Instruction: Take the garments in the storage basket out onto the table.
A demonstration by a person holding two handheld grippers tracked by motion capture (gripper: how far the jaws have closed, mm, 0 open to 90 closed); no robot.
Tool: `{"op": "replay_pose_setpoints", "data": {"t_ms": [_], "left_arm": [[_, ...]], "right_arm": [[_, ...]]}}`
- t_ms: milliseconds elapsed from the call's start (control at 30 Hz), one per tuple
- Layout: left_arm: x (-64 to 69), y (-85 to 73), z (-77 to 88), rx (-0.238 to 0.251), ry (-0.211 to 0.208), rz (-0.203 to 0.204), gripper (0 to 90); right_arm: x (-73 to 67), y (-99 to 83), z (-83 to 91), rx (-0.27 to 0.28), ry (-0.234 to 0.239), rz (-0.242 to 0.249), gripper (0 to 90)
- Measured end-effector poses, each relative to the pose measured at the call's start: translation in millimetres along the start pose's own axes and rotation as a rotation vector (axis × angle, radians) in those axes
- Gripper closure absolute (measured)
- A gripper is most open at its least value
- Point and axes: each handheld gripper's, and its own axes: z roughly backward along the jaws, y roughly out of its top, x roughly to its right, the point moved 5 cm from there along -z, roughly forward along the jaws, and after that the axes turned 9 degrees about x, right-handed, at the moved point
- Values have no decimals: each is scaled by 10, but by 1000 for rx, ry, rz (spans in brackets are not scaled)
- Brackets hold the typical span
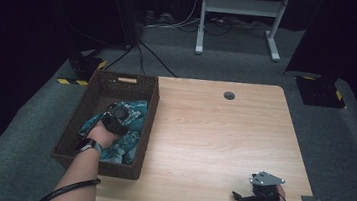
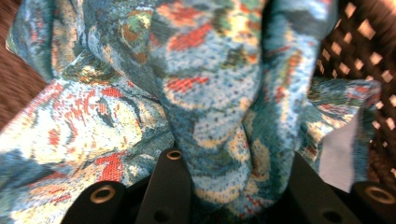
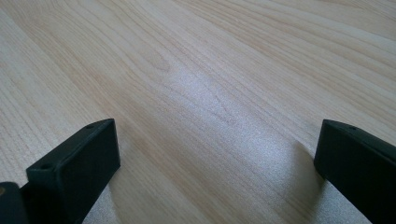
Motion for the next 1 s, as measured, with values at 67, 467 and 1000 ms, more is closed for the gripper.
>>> {"op": "replay_pose_setpoints", "data": {"t_ms": [67, 467, 1000], "left_arm": [[-12, 35, 71, 38, 23, 1, 778], [-1, 40, 326, 230, 105, -2, 776], [-101, 21, 721, 534, 187, 96, 780]], "right_arm": [[-1, 0, 0, 0, -1, -1, 2], [1, -1, 0, 0, 0, 2, 2], [1, 0, 0, 0, -1, 1, 2]]}}
